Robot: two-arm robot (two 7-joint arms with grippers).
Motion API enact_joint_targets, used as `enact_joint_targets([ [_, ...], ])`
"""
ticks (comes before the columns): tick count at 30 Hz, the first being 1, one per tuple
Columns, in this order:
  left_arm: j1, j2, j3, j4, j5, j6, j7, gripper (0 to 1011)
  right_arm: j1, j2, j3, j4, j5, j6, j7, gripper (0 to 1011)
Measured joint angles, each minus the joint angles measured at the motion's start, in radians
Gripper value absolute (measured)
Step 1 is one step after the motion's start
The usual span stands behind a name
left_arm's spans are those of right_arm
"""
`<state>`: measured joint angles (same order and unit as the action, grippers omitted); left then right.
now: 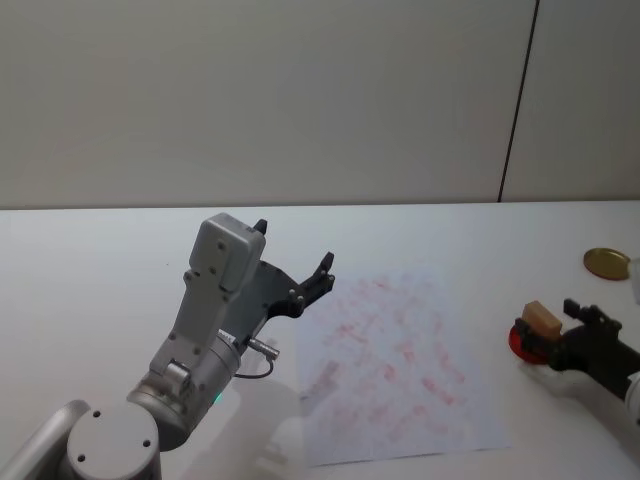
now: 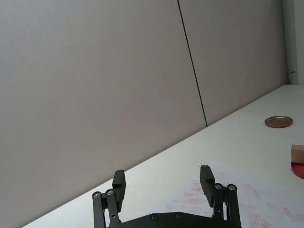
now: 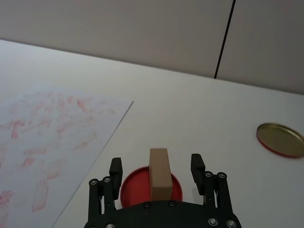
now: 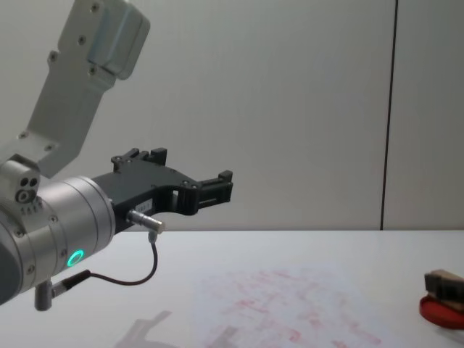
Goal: Use the one hand to pick up the stamp and affix it onto the A4 paper.
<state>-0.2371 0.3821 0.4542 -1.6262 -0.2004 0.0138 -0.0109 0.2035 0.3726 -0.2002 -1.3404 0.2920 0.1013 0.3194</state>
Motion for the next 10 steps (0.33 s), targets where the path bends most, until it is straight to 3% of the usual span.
enact_joint_targets([
  [5, 0.0, 0.0, 0.0, 0.0, 0.0, 0.0, 0.0, 993, -0.005, 0.002, 0.003, -0.033, 0.002, -0.02, -0.011, 976],
  [10, 0.0, 0.0, 0.0, 0.0, 0.0, 0.0, 0.0, 993, -0.013, 0.004, 0.005, -0.087, 0.003, -0.04, -0.032, 1001],
])
